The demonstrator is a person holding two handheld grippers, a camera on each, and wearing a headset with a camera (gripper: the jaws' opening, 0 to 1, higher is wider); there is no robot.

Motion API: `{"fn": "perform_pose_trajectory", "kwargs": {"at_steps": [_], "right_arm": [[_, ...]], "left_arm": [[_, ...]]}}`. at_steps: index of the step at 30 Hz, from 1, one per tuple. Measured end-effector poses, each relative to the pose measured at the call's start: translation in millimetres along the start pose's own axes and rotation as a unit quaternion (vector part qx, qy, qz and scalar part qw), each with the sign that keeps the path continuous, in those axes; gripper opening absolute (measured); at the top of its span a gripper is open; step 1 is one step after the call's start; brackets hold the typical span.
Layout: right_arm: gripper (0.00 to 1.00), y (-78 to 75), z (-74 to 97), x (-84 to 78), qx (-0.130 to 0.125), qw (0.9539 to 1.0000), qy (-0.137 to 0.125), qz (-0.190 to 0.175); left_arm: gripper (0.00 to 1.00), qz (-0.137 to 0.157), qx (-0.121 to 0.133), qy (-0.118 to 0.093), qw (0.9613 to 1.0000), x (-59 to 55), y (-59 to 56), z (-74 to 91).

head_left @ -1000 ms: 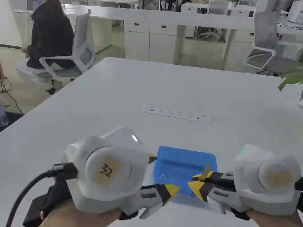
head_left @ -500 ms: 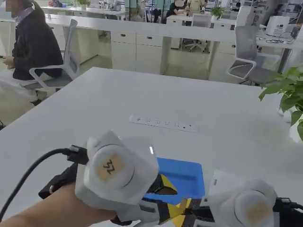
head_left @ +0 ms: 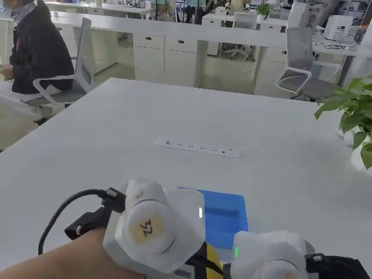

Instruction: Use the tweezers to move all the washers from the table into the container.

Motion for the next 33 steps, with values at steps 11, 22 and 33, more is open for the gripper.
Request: {"fn": "perform_pose_trajectory", "kwargs": {"at_steps": [11,22,33], "right_arm": [[0.04,3.0,-9.4,-18.0,-0.005,0.9994,0.033,0.01],[0.04,10.3,-43.4,-29.4,0.008,0.9926,0.092,0.079],[0.05,0.8,-56.0,-34.6,0.013,0.9966,0.082,-0.006]], "left_arm": [[0.0,-0.041,-0.013,0.013,0.999,-29.5,1.2,-20.0],[0.0,-0.028,-0.024,0.048,0.9982,-74.2,4.5,-43.2],[0.0,0.017,-0.035,0.051,0.9979,-101.6,21.7,-59.6]]}}
Point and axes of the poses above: the centre of the closed fingertips' face, and the gripper's own axes: z roughly backward along the fingers, y roughly to its left, x roughly out of its top, the point moved 8 cm from there along z, roughly backward along the fingers, and after that the axes turned 1 degree about z, right-handed, at the moved point
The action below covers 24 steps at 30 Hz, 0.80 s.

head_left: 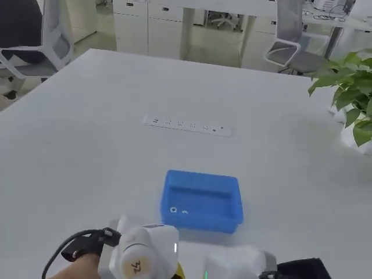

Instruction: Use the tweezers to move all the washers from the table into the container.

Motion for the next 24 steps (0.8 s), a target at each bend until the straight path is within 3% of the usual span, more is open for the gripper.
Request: {"fn": "perform_pose_trajectory", "kwargs": {"at_steps": [2,9,14,16,17,18,21,24], "right_arm": [[0.04,-1.1,0.4,-0.7,0.006,0.9997,-0.007,-0.024],[0.06,-4.5,1.4,-2.6,0.015,0.9987,-0.012,-0.047],[0.13,-10.4,0.8,0.5,0.009,0.9986,0.003,-0.052],[0.18,-10.7,1.9,0.8,0.015,0.9971,0.011,-0.074],[0.2,-10.1,3.6,0.6,0.012,0.9965,0.008,-0.083],[0.2,-9.1,5.6,0.2,0.01,0.9954,0.005,-0.095],[0.22,-5.6,18.7,0.1,-0.006,0.9875,-0.017,-0.157],[0.27,-0.5,41.9,-2.5,-0.041,0.9705,-0.047,-0.233]], "left_arm": [[0.0,-0.002,-0.002,0.001,1.0,-0.8,3.5,-3.3],[0.0,0.007,-0.008,0.001,0.9999,-5.6,14.6,-10.2],[0.0,0.046,-0.012,-0.006,0.9989,-7.4,14.9,-7.3],[0.05,0.066,-0.009,0.0,0.9978,-9.5,12.8,-3.4],[0.08,0.094,-0.008,-0.001,0.9956,-10.4,10.6,-0.4],[0.1,0.102,-0.009,-0.008,0.9947,-9.8,9.1,2.6],[0.18,0.149,0.012,-0.026,0.9884,-9.1,3.7,14.3],[0.34,0.225,0.029,-0.046,0.9728,-9.3,-7.5,28.7]]}}
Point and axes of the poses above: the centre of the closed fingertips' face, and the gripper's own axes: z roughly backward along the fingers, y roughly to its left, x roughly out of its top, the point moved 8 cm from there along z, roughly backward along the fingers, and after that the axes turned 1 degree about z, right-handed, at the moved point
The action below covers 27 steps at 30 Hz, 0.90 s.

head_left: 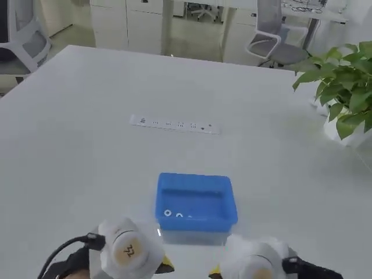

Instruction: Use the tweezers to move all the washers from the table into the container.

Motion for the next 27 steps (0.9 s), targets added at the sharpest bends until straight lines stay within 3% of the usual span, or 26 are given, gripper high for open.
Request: {"fn": "perform_pose_trajectory", "kwargs": {"at_steps": [2,6,7,10,11,13,15,19,25,27], "right_arm": [[0.29,0.6,14.0,-0.3,-0.019,0.9989,-0.024,-0.036],[0.37,-4.1,45.1,-3.8,-0.066,0.9898,-0.075,-0.102],[0.39,-6.7,52.1,-6.0,-0.079,0.9855,-0.094,-0.117],[0.44,-10.1,69.7,-9.0,-0.1,0.9755,-0.127,-0.149],[0.45,-11.4,75.5,-10.8,-0.107,0.9725,-0.135,-0.157],[0.47,-8.8,83.7,-9.6,-0.117,0.9689,-0.149,-0.159],[0.51,-9.3,86.2,-16.7,-0.127,0.9649,-0.159,-0.165],[0.58,-2.1,91.7,-13.9,-0.131,0.9629,-0.165,-0.169],[0.72,5.4,93.1,-12.7,-0.135,0.9627,-0.16,-0.171],[0.74,5.3,93.7,-12.4,-0.136,0.9624,-0.161,-0.172]], "left_arm": [[0.42,0.039,0.013,-0.02,0.999,-1.1,-5.5,10.4],[0.64,0.081,0.069,-0.063,0.9923,1.2,-11.6,31.1],[0.69,0.089,0.095,-0.074,0.9887,3.0,-12.7,37.7],[0.81,0.116,0.14,-0.084,0.9797,4.6,-16.7,53.5],[0.83,0.124,0.166,-0.095,0.9738,5.7,-17.1,59.6],[0.89,0.146,0.177,-0.094,0.9687,5.3,-20.7,65.7],[0.96,0.154,0.198,-0.107,0.962,6.4,-21.9,71.7],[0.99,0.152,0.224,-0.11,0.9563,5.8,-24.8,79.2],[0.99,0.146,0.249,-0.105,0.9517,8.1,-27.1,81.5],[0.99,0.146,0.261,-0.11,0.9479,9.9,-27.3,83.1]]}}
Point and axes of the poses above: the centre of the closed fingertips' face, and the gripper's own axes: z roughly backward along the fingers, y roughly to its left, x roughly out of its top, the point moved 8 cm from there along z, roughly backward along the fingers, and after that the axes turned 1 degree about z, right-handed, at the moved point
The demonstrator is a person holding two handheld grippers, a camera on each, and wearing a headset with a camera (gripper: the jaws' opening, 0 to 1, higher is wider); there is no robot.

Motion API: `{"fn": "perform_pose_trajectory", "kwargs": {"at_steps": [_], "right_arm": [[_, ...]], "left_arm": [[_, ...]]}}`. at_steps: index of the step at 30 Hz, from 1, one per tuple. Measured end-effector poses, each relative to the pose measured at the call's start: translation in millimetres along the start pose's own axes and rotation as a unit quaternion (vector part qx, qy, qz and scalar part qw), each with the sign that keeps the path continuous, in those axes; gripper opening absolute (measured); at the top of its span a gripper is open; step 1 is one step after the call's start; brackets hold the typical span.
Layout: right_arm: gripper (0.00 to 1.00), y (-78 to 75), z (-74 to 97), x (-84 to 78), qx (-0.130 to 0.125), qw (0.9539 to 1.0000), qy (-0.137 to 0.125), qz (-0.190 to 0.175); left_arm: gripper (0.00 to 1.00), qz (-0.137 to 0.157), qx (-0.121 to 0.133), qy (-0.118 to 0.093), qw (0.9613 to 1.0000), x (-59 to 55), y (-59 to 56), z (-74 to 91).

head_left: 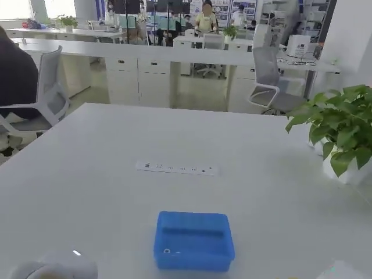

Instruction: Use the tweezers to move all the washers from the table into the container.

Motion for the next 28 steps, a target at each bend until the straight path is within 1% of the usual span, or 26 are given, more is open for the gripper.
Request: {"fn": "perform_pose_trajectory", "kwargs": {"at_steps": [1,2,5,7,10,13,18,21,24,26,28], "right_arm": [[0.75,0.4,0.3,1.0,0.001,1.0,-0.001,0.0],[0.77,-0.1,0.5,1.9,-0.002,1.0,-0.005,-0.002],[0.8,-2.3,1.5,4.5,-0.001,1.0,-0.006,-0.002],[0.8,-4.5,1.6,5.5,-0.004,0.9999,-0.01,-0.001],[0.8,-6.3,1.1,5.4,-0.006,0.9999,-0.011,-0.008],[0.81,-8.8,-0.1,3.3,-0.004,0.9999,-0.007,-0.012],[0.81,-11.4,-5.4,-1.3,-0.001,0.9999,0.01,0.003],[0.82,-11.9,-7.7,-0.8,0.0,0.9999,0.011,0.006],[0.82,-12.5,-10.5,-1.2,0.0,0.9998,0.019,0.009],[0.82,-13.3,-11.1,-1.7,0.0,0.9997,0.02,0.011],[0.82,-14.3,-12.6,-2.4,0.002,0.9997,0.024,0.01]], "left_arm": [[0.99,0.001,0.0,-0.004,1.0,0.5,-0.1,0.2],[0.99,0.006,0.005,-0.01,0.9999,0.9,0.7,0.1],[0.99,0.017,0.008,-0.014,0.9997,1.1,1.6,0.2],[0.99,0.023,0.011,-0.022,0.9994,2.0,2.4,0.1],[0.99,0.027,0.011,-0.021,0.9994,2.3,2.9,-0.8],[0.99,0.02,0.014,-0.014,0.9996,3.0,1.7,-1.4],[0.99,0.005,0.017,-0.009,0.9998,1.2,0.8,-4.0],[0.99,-0.001,0.023,-0.002,0.9997,-1.1,3.6,-9.7],[0.99,0.002,0.025,0.004,0.9997,-1.1,6.0,-13.5],[0.99,0.003,0.029,-0.001,0.9996,0.4,8.2,-14.1],[0.98,0.008,0.031,0.0,0.9995,1.0,11.5,-15.5]]}}
Point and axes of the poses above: the centre of the closed fingertips' face, and the gripper's own axes: z roughly backward along the fingers, y roughly to its left, x roughly out of its top, the point moved 8 cm from there along z, roughly backward along the fingers, and after that the axes turned 1 degree about z, right-handed, at the moved point
